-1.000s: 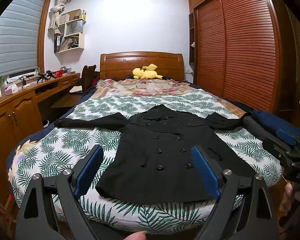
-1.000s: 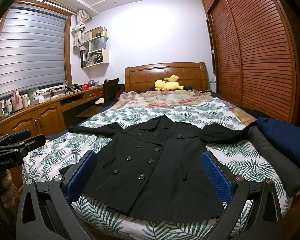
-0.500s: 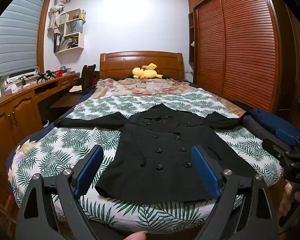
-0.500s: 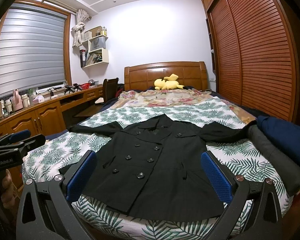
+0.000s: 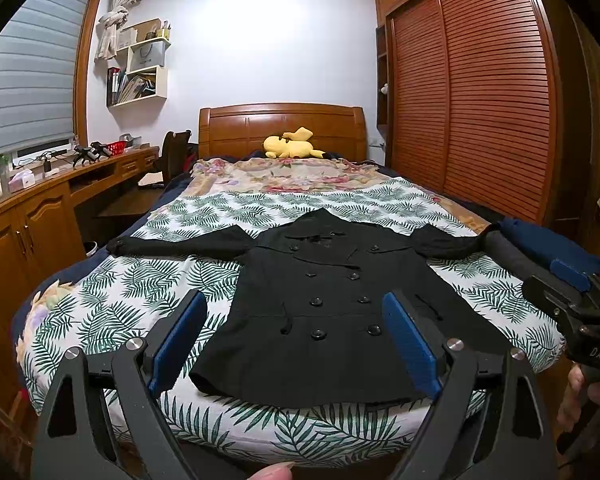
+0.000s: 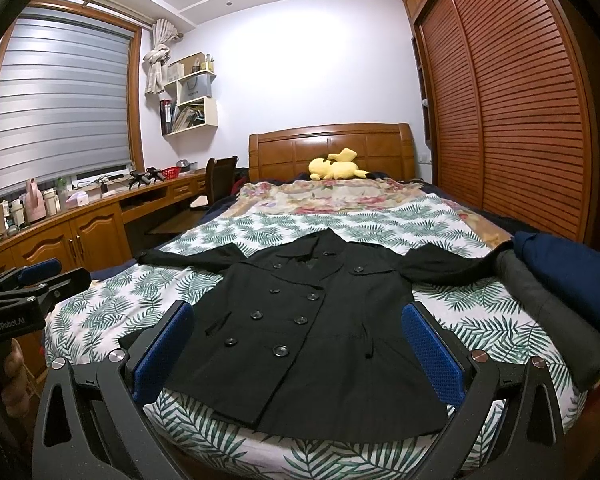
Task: Fold large clothes
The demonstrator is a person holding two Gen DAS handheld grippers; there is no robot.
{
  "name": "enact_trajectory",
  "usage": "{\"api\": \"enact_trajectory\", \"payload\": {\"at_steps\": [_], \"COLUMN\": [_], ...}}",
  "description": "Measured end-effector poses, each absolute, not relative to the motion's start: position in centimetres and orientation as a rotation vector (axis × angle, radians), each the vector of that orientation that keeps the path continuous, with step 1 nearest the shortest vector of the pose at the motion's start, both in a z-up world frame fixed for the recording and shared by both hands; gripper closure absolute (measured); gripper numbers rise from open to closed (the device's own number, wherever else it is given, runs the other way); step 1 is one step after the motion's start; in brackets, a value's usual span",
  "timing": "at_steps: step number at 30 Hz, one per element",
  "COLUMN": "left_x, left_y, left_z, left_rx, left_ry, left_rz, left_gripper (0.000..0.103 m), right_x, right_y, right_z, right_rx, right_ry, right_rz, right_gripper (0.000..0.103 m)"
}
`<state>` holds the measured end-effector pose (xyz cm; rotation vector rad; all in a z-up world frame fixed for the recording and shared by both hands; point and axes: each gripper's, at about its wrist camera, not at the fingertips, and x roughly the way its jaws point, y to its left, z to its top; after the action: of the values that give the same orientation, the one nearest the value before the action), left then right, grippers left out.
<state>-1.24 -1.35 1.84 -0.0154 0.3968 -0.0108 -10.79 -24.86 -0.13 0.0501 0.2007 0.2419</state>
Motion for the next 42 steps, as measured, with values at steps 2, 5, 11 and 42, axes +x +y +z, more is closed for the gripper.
{"api": "enact_trajectory", "payload": {"at_steps": [2, 5, 11, 42], "left_x": [-1.3, -1.4, -1.3, 5.4], "left_y": [-1.3, -1.2, -1.1, 8.0], "left_z": [1.9, 1.8, 1.5, -7.0], "left_rx": [-0.015, -0.016, -0.014, -0.049], "left_ry": [0.397, 0.399, 0.407, 0.64], "left_rz": [-0.012, -0.015, -0.02, 0.125], "left_gripper": [0.012, 0.012, 0.012, 0.013], "right_x": [-10.8, -10.8, -10.6, 5.0], "right_y": [-24.8, -24.8, -24.9, -19.2], "right_z": [-0.1, -0.1, -0.2, -1.5], "right_rx": [0.049, 0.05, 0.05, -0.042], "right_ry": [0.201, 0.202, 0.209, 0.361], "right_rz": [0.241, 0.242, 0.246, 0.485], "right_gripper": [0.0, 0.0, 0.0, 0.0]}}
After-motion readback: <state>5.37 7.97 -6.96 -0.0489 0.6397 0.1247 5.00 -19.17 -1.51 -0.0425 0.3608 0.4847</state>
